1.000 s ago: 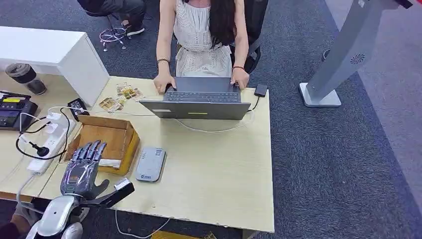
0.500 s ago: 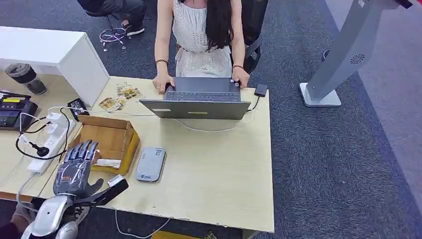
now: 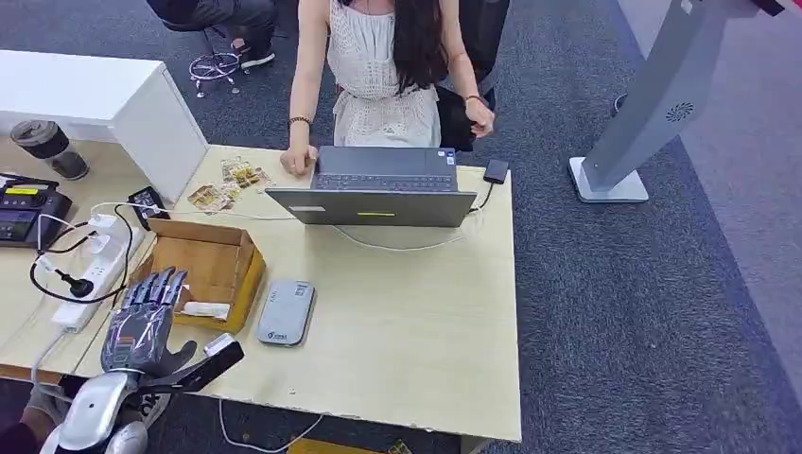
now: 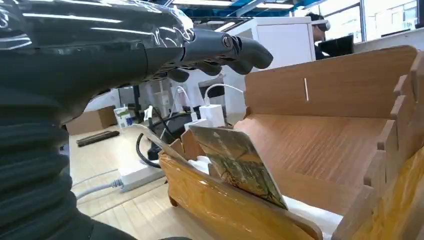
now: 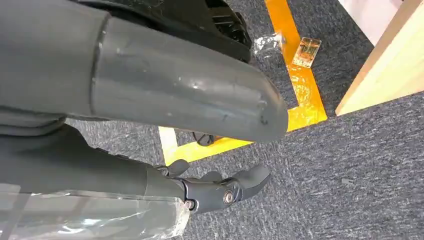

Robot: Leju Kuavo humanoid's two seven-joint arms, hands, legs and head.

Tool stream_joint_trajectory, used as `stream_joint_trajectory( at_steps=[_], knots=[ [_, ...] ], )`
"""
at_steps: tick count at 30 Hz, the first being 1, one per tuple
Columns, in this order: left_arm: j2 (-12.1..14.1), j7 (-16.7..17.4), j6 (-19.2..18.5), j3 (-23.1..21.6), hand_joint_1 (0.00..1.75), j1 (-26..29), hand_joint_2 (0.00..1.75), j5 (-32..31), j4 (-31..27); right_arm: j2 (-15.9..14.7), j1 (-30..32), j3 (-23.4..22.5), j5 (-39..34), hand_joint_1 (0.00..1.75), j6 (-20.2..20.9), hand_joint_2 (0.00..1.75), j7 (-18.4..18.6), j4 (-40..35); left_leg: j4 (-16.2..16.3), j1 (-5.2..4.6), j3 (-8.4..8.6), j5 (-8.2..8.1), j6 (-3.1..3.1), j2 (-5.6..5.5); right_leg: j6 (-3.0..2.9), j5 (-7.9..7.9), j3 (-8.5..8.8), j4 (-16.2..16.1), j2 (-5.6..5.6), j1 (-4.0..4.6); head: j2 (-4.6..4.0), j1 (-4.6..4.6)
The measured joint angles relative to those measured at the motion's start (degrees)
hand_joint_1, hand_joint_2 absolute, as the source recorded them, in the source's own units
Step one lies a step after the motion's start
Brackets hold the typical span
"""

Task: Pass the card to the sensor for recognition and then transmit it.

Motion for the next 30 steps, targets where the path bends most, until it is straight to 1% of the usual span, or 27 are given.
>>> stream_joint_trajectory(
  at_steps=[4,6,11,30],
  knots=[
    [0.00,-0.18,-0.51,0.00,1.75,0.00,1.75,-0.13,0.00,0.00,0.00,-0.07,0.13,0.00,0.02,0.00,0.00,0.00,0.00,0.00,0.00,0.00,0.00,0.00,0.00,0.00,0.00,0.00,0.00,0.00,0.00,0.00],
    [0.02,-0.83,-0.94,0.00,1.75,0.12,1.75,0.11,0.00,0.00,0.00,-0.13,0.15,0.00,0.04,0.00,0.00,0.00,0.00,0.00,0.00,0.00,0.00,0.00,0.00,0.00,0.00,0.00,0.00,0.00,0.00,0.00],
    [0.02,-2.25,-0.52,0.00,1.75,0.17,1.75,1.11,0.02,0.00,-0.01,-0.17,1.07,0.00,0.13,0.00,-0.07,0.00,0.00,0.00,0.00,0.00,0.00,0.00,0.00,0.00,0.00,0.00,0.00,0.00,0.00,0.00],
    [0.02,-2.40,-0.31,0.00,1.75,0.09,1.75,1.29,0.04,0.00,-0.02,-0.83,1.07,0.00,0.20,0.00,-0.13,0.00,0.00,0.00,0.00,0.00,0.00,0.00,0.00,0.00,0.00,0.00,0.01,0.00,0.00,0.00]
  ],
)
